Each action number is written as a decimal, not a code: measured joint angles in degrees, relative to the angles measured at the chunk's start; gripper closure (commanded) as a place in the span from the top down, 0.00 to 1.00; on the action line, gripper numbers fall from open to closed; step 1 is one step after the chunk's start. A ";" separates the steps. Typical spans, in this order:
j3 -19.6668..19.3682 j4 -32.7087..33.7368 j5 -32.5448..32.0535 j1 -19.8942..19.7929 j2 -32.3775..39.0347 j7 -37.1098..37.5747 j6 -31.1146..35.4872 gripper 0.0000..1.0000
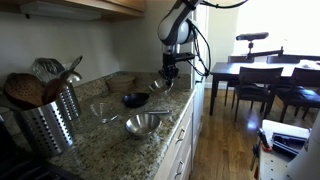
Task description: Pour the contents of the dish on the right into the dish on the left
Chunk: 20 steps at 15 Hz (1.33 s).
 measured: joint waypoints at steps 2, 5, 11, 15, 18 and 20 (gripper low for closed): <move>0.26 -0.28 -0.01 0.50 -0.95 -1.87 -0.66 0.06; 1.04 -0.52 -1.04 1.99 -2.91 -3.46 -2.69 0.07; 3.60 -1.48 -5.46 6.56 -7.49 -3.88 -7.05 0.07; 4.98 -3.01 -8.01 8.50 -9.62 -3.89 -7.96 0.07; 5.66 -4.38 -9.98 9.19 -10.94 -3.90 -8.19 0.07; 6.11 -5.31 -11.36 9.56 -11.72 -3.90 -8.34 0.07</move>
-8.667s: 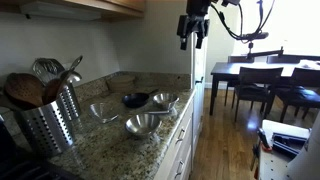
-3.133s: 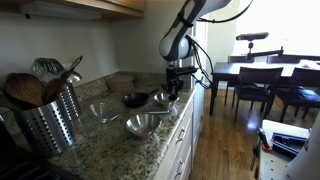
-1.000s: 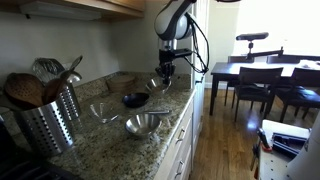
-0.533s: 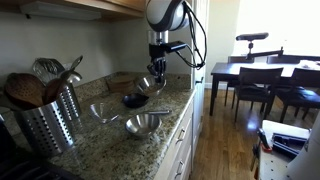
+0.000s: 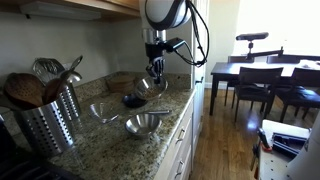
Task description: Pour the contents of the dish on the right into the dish on the left
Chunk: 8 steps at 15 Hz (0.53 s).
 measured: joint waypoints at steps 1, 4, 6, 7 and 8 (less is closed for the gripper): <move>0.28 -0.44 -0.65 0.16 -0.37 0.00 -0.07 0.07; 1.11 -1.50 -2.49 0.82 -1.14 0.00 -0.17 0.07; 1.78 -2.03 -3.91 1.36 -1.55 0.00 -0.23 0.07; 2.17 -2.28 -4.98 1.59 -1.75 0.10 -0.25 0.07; 2.57 -2.51 -6.37 1.78 -1.92 0.38 -0.26 0.07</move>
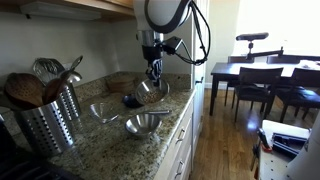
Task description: Pour the contents of the dish on the right into the dish on the left
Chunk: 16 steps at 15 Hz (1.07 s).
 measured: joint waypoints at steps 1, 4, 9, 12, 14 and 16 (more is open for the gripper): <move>0.33 -0.13 -1.52 0.27 -0.10 0.43 -0.03 0.07; 1.29 -0.17 -6.37 0.93 -0.10 2.09 -0.13 0.07; 2.94 -0.17 -13.46 2.15 -0.10 4.88 -0.35 0.07; 3.97 -0.16 -16.79 2.94 -0.09 5.97 -0.50 0.07; 4.54 -0.16 -18.98 3.52 -0.06 6.75 -0.62 0.07; 5.13 -0.16 -21.18 4.03 -0.03 7.44 -0.77 0.07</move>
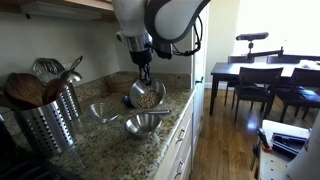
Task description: Pour the contents of the dish on the right into the dish on the left
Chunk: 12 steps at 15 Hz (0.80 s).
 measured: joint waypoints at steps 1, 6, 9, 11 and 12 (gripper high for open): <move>0.28 0.01 -1.58 0.25 0.01 0.55 -0.17 0.07; 1.39 0.16 -7.98 1.44 0.27 3.67 -1.51 0.07; 2.17 0.37 -11.71 2.10 0.52 5.32 -2.39 0.07; 2.75 0.49 -14.33 2.74 0.70 6.55 -2.86 0.07; 3.04 0.58 -15.45 3.17 0.80 6.96 -3.19 0.07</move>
